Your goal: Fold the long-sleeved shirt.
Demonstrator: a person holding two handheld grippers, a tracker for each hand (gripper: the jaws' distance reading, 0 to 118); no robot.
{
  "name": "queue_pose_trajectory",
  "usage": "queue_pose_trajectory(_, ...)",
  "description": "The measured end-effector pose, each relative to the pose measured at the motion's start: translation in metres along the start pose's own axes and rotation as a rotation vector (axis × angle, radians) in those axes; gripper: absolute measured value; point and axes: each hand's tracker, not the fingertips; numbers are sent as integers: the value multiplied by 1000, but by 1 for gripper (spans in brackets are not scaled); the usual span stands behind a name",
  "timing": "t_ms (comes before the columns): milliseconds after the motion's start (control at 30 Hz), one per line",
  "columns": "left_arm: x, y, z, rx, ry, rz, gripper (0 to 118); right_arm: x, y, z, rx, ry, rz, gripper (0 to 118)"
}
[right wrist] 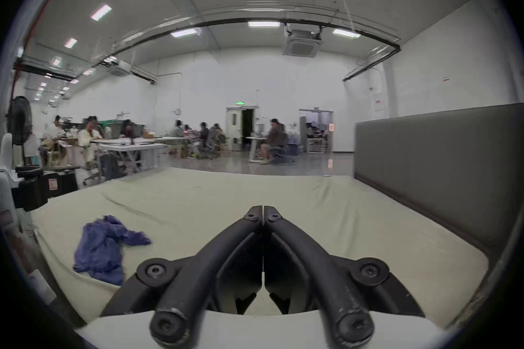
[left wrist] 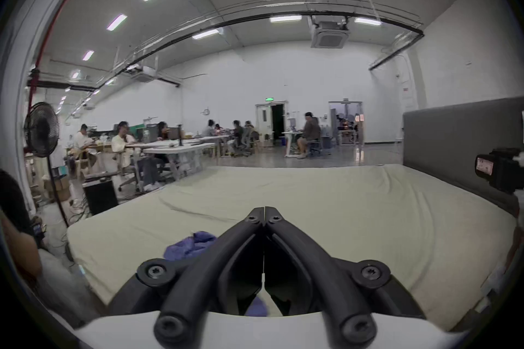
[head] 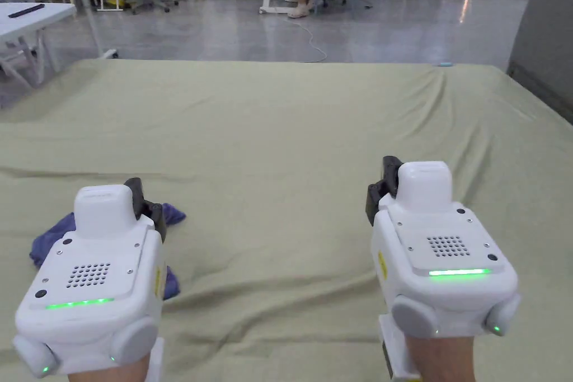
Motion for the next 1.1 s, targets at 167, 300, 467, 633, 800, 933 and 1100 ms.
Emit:
queue_pose_trajectory(167,-43,2,13,-44,157,-50,0,-78,1,-18,8,205,-8,0)
queue_pose_trajectory(300,-67,0,16,-84,202,-17,0,-111,-3,-18,3,280,2,0)
queue_pose_trajectory(467,-67,-3,-6,-196,190,13,0,-115,-8,-21,-14,309,11,0)
queue_pose_trajectory(633,-86,-25,-92,-589,82,164,109,-105,-14,-30,-42,294,0,0)
queue_pose_trajectory(800,-116,-65,-175,-691,140,49,118,-97,-27,-39,-102,272,21,0)
queue_pose_trajectory(933,-130,-84,-234,-824,158,74,117,-94,-35,-46,-140,260,53,0)
queue_pose_trajectory(1100,-135,-97,-265,-847,135,95,63,-89,-41,-54,-173,244,47,0)
